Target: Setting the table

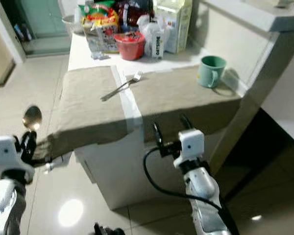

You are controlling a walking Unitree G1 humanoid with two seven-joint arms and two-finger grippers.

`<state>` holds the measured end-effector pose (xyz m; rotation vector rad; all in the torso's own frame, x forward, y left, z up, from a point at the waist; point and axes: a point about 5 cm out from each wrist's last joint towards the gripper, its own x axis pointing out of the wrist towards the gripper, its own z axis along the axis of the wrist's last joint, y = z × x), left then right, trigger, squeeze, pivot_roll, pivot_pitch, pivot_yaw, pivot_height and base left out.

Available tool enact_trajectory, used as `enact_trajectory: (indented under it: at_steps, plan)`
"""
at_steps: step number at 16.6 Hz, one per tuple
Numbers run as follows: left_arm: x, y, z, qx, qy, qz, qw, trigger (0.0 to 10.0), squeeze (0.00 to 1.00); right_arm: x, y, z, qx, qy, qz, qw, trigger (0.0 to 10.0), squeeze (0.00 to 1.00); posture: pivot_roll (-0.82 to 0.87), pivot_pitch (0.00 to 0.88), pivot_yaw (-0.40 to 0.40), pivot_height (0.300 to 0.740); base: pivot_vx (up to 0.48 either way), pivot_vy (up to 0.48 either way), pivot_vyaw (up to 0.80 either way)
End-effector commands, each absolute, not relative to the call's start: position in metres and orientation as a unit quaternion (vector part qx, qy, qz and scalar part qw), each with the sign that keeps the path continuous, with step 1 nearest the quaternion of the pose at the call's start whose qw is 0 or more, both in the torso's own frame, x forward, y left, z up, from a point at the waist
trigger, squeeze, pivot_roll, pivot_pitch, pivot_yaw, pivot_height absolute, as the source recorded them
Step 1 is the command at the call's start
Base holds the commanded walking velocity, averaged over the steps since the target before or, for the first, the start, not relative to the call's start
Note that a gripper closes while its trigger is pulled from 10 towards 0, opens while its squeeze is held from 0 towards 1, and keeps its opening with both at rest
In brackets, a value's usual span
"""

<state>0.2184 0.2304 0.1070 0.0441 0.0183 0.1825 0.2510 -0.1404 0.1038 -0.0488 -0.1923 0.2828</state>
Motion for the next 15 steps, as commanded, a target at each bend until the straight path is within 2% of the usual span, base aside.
enact_trajectory:
  at_steps: [1, 4, 8, 9, 10, 12, 13, 15]
  plan:
    - [0.217, 0.223, 0.114, 0.011, -0.002, 0.08, 0.997, 0.0, 0.0, 0.251, -0.146, 0.1, -0.028, -0.095, 0.128, 0.987, 10.0, 0.0, -0.11, 0.0, 0.085, 0.74, 0.0, 0.0, 0.0]
    - [0.222, 0.207, 0.106, -0.038, 0.015, 0.063, 0.997, 0.0, 0.0, 0.256, -0.144, 0.094, -0.037, -0.098, 0.133, 0.986, 10.0, 0.0, -0.11, 0.0, 0.076, 0.74, 0.0, 0.0, 0.0]
    - [0.225, 0.199, 0.103, -0.071, 0.027, 0.065, 0.995, 0.0, 0.0, 0.261, -0.142, 0.097, -0.039, -0.103, 0.154, 0.982, 10.0, 0.0, -0.11, 0.0, 0.052, 0.74, 0.0, 0.0, 0.0]
    - [0.223, 0.197, 0.101, -0.069, 0.026, 0.071, 0.995, 0.0, 0.3, 0.261, -0.143, 0.097, -0.038, -0.104, 0.153, 0.982, 10.0, 0.0, -0.11, 0.0, 0.047, 0.74, 0.0, 0.0, 0.0]
    - [0.221, 0.197, 0.099, -0.07, 0.024, 0.085, 0.994, 0.0, 0.42, 0.262, -0.145, 0.096, -0.035, -0.104, 0.15, 0.983, 10.0, 0.0, -0.11, 0.0, 0.034, 0.74, 0.0, 0.0, 0.0]
    - [0.219, 0.199, 0.093, -0.054, 0.024, 0.085, 0.995, 0.0, 0.38, 0.265, -0.145, 0.095, -0.03, -0.105, 0.146, 0.983, 10.0, 0.0, -0.11, 0.0, 0.03, 0.74, 0.0, 0.0, 0.0]
    - [0.218, 0.2, 0.089, -0.062, 0.03, 0.089, 0.994, 0.0, 0.0, 0.267, -0.144, 0.097, -0.031, -0.109, 0.149, 0.982, 10.0, 0.0, -0.11, 0.0, 0.031, 0.74, 0.0, 0.0, 0.0]
    - [0.222, 0.2, 0.092, -0.068, 0.028, 0.086, 0.994, 0.0, 0.0, 0.269, -0.144, 0.099, -0.03, -0.112, 0.147, 0.982, 10.0, 0.0, -0.11, 0.0, 0.041, 0.74, 0.0, 0.0, 0.0]
